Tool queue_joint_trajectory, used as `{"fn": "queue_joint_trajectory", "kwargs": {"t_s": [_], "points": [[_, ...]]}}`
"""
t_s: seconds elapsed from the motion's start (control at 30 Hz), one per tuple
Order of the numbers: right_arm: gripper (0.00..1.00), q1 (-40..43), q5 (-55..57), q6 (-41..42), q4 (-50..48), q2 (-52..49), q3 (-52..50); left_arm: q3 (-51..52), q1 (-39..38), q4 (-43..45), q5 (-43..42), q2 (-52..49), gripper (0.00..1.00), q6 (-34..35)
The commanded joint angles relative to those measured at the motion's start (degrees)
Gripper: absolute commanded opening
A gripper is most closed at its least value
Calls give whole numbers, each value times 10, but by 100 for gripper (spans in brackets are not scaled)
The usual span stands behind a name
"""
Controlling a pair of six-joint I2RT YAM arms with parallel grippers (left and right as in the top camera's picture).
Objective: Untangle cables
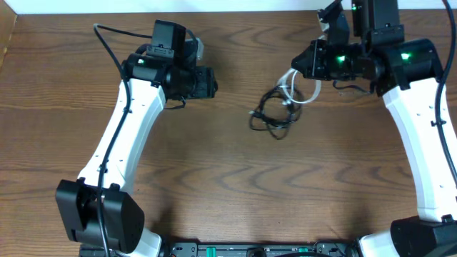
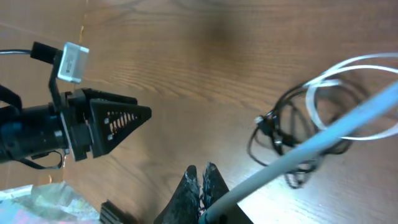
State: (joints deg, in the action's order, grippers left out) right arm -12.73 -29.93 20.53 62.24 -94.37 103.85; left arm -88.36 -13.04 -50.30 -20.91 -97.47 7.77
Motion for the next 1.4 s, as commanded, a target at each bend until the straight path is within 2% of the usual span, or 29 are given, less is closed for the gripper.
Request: {"fn": "queue_joint_trajectory", "kwargs": {"t_s": [0.0, 0.1, 0.17, 0.27, 0.33, 0.4, 0.5, 0.6, 0.87, 1.0, 1.13, 1.27, 1.3, 1.37], "points": [[1, 4, -18, -14, 4, -7, 3, 9, -27, 2, -66, -19, 66, -33], [1, 4, -20, -13, 5, -7, 3, 11, -47, 4, -70, -34, 66, -38], [1, 4, 21, -13, 15, -7, 3, 11, -64, 12, -70, -52, 68, -46], [1, -1, 278, 38, 53, -15, -1, 11, -83, 35, -72, -80, 69, -32], [1, 0, 344, 38, 71, -20, -1, 11, -86, 47, -72, -90, 70, -21], [1, 0, 455, 50, 80, -22, -1, 11, -86, 56, -71, -97, 70, -15], [1, 4, 543, 51, 72, -21, 0, 11, -86, 61, -70, -97, 70, -15], [1, 21, 584, 41, 52, -18, 10, 11, -86, 61, -69, -97, 70, -16], [1, 112, 581, -42, -32, -18, 122, 11, -86, 61, -69, -97, 70, -16], [1, 144, 488, -87, -76, -24, 112, 11, -86, 61, -69, -97, 70, -17], [1, 168, 522, -105, -104, -57, 100, 11, -86, 59, -69, -97, 70, -17], [1, 184, 451, -111, -71, -79, 100, 11, -86, 59, -69, -97, 70, -17], [6, 192, 427, -98, -45, -88, 100, 11, -86, 59, -69, -97, 70, -17], [41, 212, 379, -73, 10, -100, 100, 11, -86, 58, -69, -97, 70, -17]]}}
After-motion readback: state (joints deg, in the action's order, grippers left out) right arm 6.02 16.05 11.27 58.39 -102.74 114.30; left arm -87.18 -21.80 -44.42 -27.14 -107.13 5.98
